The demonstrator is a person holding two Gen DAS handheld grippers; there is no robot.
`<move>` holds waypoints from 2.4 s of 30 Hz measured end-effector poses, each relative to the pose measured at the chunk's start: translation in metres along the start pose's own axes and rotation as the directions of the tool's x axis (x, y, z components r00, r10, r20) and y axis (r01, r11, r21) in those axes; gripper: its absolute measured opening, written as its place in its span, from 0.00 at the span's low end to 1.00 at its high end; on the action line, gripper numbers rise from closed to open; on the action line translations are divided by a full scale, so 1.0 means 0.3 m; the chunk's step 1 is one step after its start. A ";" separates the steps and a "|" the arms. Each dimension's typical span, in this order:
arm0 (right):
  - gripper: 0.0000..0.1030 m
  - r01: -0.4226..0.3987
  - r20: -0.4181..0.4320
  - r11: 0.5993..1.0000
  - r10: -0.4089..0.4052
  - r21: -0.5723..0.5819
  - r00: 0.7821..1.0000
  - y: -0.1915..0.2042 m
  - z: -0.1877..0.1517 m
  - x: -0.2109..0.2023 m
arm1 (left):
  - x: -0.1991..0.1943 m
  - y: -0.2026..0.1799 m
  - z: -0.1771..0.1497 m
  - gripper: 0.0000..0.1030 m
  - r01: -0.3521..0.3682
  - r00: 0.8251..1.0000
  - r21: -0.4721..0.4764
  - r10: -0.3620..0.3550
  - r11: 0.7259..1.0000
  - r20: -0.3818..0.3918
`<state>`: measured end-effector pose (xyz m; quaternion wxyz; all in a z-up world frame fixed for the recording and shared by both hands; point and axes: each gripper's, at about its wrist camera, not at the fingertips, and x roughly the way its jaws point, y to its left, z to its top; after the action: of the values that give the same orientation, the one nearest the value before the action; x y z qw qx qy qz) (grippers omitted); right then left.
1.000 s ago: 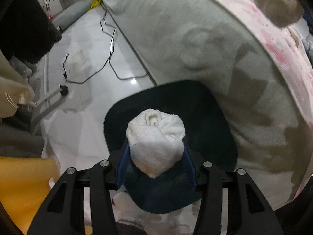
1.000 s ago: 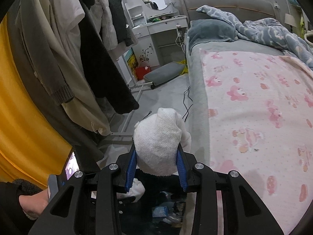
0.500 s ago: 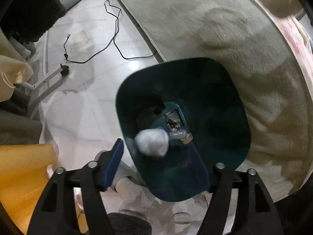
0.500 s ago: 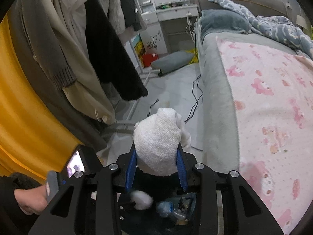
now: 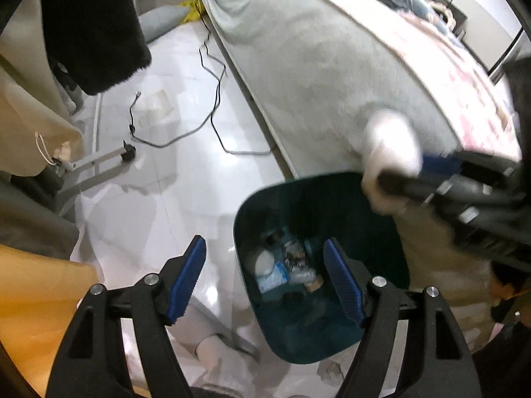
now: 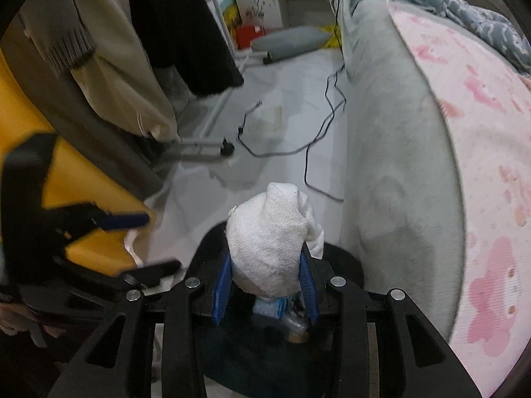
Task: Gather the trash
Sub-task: 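Lower the tissue ball into the bin and open the right tool, then move both tools back over the bed toward the tape roll and bubble wrap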
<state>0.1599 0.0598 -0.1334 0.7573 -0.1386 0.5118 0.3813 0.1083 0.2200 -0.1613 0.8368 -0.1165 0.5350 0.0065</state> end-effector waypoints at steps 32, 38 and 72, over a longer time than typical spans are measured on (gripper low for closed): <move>0.54 0.065 -0.350 0.989 -0.107 -0.129 0.931 0.087 -0.134 0.324 | -0.276 0.046 0.062 0.73 0.109 0.940 -0.046 -0.088 0.993 0.330; 0.71 0.063 -0.348 0.988 -0.109 -0.139 0.931 0.091 -0.137 0.304 | -0.326 0.002 0.071 0.74 0.095 0.917 0.001 -0.087 0.996 0.389; 0.77 0.107 0.290 0.994 -0.102 0.000 0.952 -0.393 0.026 -0.398 | -0.339 -0.452 0.343 0.83 0.119 0.843 0.111 -0.159 0.987 0.513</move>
<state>0.2277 -0.0666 -0.0463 0.8420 -0.1144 0.3844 0.3608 0.1751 0.1206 -0.0034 0.9522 -0.1176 0.2788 -0.0428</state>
